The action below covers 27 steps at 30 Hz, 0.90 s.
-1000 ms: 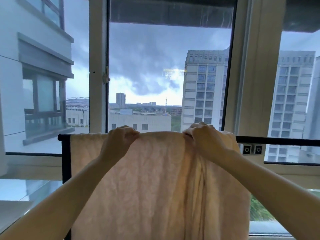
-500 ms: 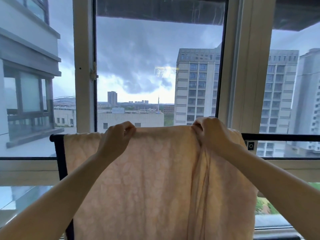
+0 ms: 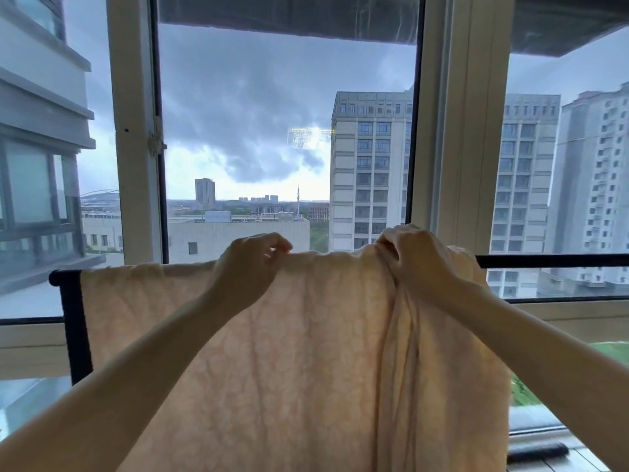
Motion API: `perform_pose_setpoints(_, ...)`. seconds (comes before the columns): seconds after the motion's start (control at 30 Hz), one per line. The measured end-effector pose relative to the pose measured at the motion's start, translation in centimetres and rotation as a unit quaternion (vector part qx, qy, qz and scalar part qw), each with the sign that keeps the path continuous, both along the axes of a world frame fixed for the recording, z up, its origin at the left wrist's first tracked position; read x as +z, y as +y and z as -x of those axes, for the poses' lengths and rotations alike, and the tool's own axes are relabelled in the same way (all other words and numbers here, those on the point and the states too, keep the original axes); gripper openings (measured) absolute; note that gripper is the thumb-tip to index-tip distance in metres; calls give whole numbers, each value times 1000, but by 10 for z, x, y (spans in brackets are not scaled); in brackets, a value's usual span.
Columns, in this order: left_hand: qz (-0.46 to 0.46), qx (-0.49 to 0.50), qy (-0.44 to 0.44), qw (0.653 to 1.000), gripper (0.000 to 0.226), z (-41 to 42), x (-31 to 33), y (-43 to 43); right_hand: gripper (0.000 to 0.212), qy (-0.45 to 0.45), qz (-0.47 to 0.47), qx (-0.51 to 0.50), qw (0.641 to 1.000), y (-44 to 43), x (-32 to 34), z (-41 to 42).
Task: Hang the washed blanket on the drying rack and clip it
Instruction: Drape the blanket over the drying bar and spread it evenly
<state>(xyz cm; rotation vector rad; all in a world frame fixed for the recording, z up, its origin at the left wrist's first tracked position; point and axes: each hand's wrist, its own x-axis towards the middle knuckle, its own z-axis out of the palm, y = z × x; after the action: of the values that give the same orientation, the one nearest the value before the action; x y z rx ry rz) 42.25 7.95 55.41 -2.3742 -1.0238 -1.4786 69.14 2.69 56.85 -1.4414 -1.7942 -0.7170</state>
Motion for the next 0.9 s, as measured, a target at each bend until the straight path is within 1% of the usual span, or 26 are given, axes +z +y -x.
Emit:
perform_pose_setpoints(0.13,-6,-51,61,997,31,-42,9,-15,17,-27,17,21,999,-12,-2,5)
perform_pose_setpoints(0.17,-7,-52,78,996,34,-51,11,-16,20,-34,16,14,999,-17,0,4)
perform_pose_setpoints(0.23,-24,-59,104,993,32,-68,13,-15,32,-43,32,-13,998,-28,3,2)
perform_pose_setpoints(0.3,-31,-72,104,991,31,-84,15,-16,39,-44,54,-48,996,-33,5,-4)
perform_pose_setpoints(0.4,-5,-86,93,992,24,-104,16,-17,40,-7,82,-104,991,-34,5,-17)
perform_pose_setpoints(0.47,13,-100,63,993,16,-112,16,-15,31,15,100,-108,989,-36,2,-24)
perform_pose_setpoints(0.53,34,-102,34,994,8,-113,17,-14,24,5,89,-108,990,-36,-2,-27)
perform_pose_setpoints(0.6,48,-101,26,993,4,-112,19,-15,23,7,65,-95,993,-33,-2,-28)
perform_pose_setpoints(0.7,55,-98,6,994,9,-108,23,-16,19,38,51,-66,996,-24,6,-37)
perform_pose_setpoints(0.8,69,-64,-22,995,9,-103,25,-16,19,65,36,-37,997,-19,16,-51)
perform_pose_setpoints(0.9,74,-27,-52,996,10,-101,26,-19,18,71,12,-10,997,-18,26,-66)
